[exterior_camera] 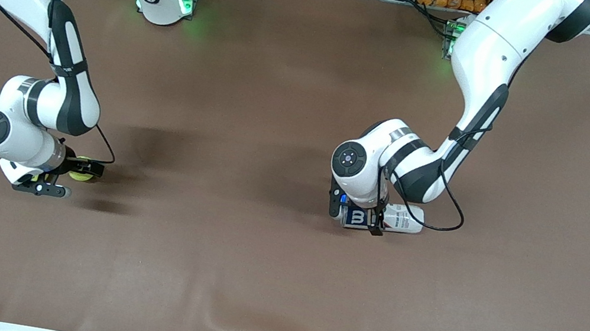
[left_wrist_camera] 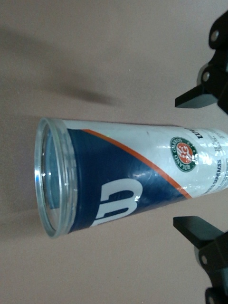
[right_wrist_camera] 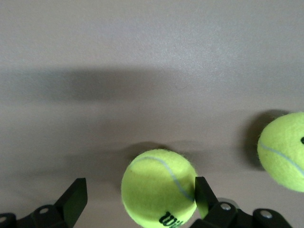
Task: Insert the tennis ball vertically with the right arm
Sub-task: 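Close the right gripper on the ball while the left gripper grasps the can, then lift the Wilson ball off the table with the right gripper, then lift the can and turn it upright, open end up, with the left gripper, then carry the Wilson ball over the can opening and release it inside, then move the open right gripper back toward the Roland Garros ball, then grasp the Roland Garros ball with the right gripper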
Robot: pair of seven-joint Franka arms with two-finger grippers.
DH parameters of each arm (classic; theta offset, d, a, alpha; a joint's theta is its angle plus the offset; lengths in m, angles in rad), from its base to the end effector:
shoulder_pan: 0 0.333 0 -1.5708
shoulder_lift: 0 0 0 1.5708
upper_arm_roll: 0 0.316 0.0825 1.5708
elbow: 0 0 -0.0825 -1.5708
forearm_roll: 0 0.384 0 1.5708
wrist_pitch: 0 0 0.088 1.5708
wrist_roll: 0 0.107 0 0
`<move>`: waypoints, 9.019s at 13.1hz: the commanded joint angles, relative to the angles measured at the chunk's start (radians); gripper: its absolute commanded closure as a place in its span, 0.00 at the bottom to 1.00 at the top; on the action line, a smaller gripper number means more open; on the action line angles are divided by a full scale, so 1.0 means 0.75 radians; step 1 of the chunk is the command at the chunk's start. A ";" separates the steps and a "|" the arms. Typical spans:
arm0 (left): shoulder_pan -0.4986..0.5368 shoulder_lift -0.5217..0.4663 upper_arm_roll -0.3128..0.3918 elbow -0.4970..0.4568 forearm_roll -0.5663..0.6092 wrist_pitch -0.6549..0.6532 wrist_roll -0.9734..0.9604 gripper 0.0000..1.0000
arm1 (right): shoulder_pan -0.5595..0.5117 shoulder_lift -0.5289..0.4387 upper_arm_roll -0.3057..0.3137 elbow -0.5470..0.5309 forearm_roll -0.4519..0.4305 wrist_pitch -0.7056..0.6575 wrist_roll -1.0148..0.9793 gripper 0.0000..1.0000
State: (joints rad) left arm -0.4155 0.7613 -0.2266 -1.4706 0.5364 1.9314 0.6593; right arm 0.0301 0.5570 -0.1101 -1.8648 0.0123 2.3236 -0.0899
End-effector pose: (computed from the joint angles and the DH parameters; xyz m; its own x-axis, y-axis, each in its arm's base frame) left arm 0.5876 -0.3645 0.2184 0.0502 -0.9172 -0.3952 -0.9986 -0.0398 -0.0344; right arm 0.6280 -0.0469 0.2101 0.9950 0.0127 -0.0988 0.0168 -0.9990 0.0413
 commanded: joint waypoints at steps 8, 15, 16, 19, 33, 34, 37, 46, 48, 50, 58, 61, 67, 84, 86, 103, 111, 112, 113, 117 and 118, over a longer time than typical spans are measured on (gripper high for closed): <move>0.010 0.091 0.016 0.053 0.019 -0.002 -0.018 0.00 | -0.020 0.045 0.004 0.010 -0.008 -0.042 -0.068 0.00; 0.000 0.095 0.061 0.051 0.015 -0.029 -0.030 0.00 | -0.020 0.047 0.004 0.034 -0.010 -0.032 -0.064 0.52; 0.002 0.106 0.061 0.051 0.015 -0.033 -0.036 0.00 | -0.020 0.057 0.004 0.050 -0.010 -0.032 -0.058 0.67; -0.004 0.122 0.063 0.051 0.019 -0.033 -0.040 0.00 | -0.022 0.061 0.004 0.071 -0.010 -0.032 -0.060 0.78; -0.013 0.124 0.069 0.051 0.070 -0.055 -0.006 0.34 | -0.057 -0.162 0.010 0.128 0.045 -0.234 -0.175 0.78; -0.013 0.124 0.069 0.051 0.078 -0.055 -0.006 0.36 | -0.056 -0.178 0.010 0.128 0.094 -0.263 -0.175 0.78; -0.015 0.116 0.067 0.053 0.076 -0.055 -0.006 0.35 | -0.046 -0.215 0.010 0.128 0.178 -0.367 -0.167 0.78; -0.043 0.085 -0.082 0.186 -0.079 0.383 -0.342 0.34 | -0.005 -0.319 0.020 0.118 0.360 -0.582 -0.126 0.87; -0.045 0.089 -0.086 0.184 -0.175 0.637 -0.512 0.34 | 0.027 -0.344 0.020 0.118 0.360 -0.613 -0.052 0.87; -0.053 0.093 -0.093 0.181 -0.279 0.835 -0.627 0.33 | 0.044 -0.348 0.022 0.126 0.360 -0.625 0.011 0.86; -0.100 0.291 -0.093 0.120 -0.398 1.851 -0.675 0.33 | 0.138 -0.348 0.087 0.367 0.448 -0.689 0.522 0.88; -0.131 0.367 -0.093 0.100 -0.400 2.031 -0.764 0.35 | 0.154 -0.301 0.087 0.418 0.533 -0.681 0.620 0.95; -0.160 0.484 -0.093 0.098 -0.400 2.166 -0.787 0.34 | 0.295 -0.113 0.087 0.664 0.628 -0.640 1.056 0.94; -0.152 0.523 -0.093 0.100 -0.398 2.166 -0.789 0.27 | 0.706 0.034 0.081 0.666 0.415 -0.308 1.717 0.81; -0.150 0.523 -0.093 0.098 -0.398 2.166 -0.789 0.26 | 0.711 0.037 0.079 0.666 0.415 -0.306 1.717 0.41; -0.150 0.519 -0.093 0.102 -0.394 2.164 -0.789 0.23 | 0.277 -0.078 0.055 0.611 0.017 -0.732 0.667 0.00; -0.148 0.517 -0.093 0.104 -0.392 2.166 -0.789 0.18 | -0.169 0.061 0.055 0.417 -0.025 -0.337 -0.245 0.00; -0.148 0.517 -0.093 0.104 -0.392 2.166 -0.789 0.18 | -0.199 0.089 0.053 0.419 -0.043 -0.282 -0.331 0.00; -0.148 0.517 -0.093 0.104 -0.392 2.166 -0.789 0.18 | -0.230 0.110 0.053 0.417 -0.053 -0.229 -0.399 0.00; -0.148 0.517 -0.093 0.104 -0.392 2.166 -0.789 0.18 | -0.294 0.159 0.053 0.380 -0.066 -0.218 -0.573 0.00; -0.148 0.517 -0.093 0.104 -0.392 2.164 -0.789 0.19 | -0.296 0.169 0.053 0.374 -0.068 -0.218 -0.594 0.00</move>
State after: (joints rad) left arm -0.5233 1.1462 -0.2962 -1.4031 0.2511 3.5445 0.0771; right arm -0.1756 0.6806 -0.0909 -1.5682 -0.0083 2.1489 -0.5015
